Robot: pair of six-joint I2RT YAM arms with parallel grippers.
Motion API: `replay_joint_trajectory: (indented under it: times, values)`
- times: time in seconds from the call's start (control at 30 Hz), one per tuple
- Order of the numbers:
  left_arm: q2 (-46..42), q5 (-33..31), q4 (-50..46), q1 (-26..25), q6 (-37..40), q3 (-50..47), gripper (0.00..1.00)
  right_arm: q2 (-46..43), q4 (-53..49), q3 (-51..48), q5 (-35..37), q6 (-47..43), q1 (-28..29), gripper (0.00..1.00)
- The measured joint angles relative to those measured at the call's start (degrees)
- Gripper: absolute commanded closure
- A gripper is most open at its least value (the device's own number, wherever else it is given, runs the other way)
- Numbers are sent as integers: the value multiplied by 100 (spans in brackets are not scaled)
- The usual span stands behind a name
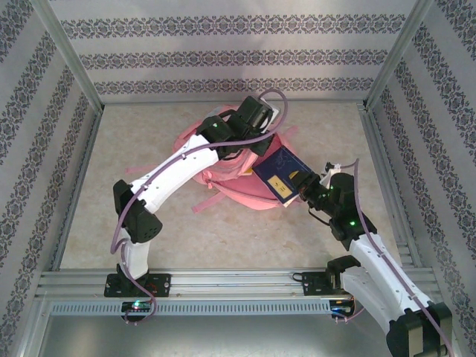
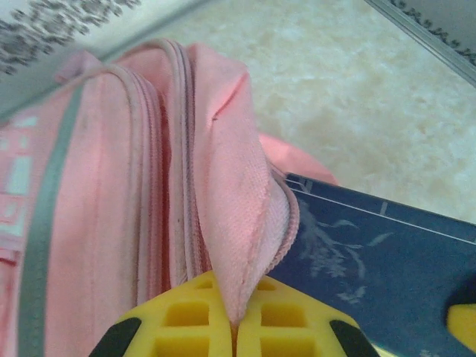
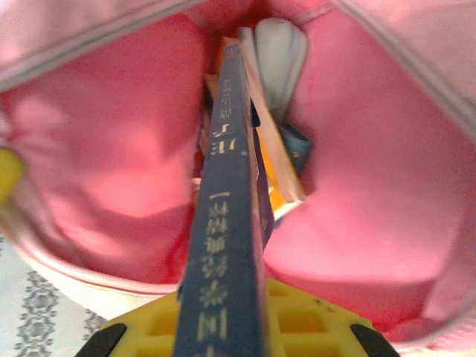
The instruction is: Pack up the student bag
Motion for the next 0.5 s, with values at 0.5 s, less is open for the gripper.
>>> replay_joint_trajectory:
  times: [0.5]
  values:
    - [-302,-57,-164,326,297,50,100,1158,1464,197,81,249,796,100]
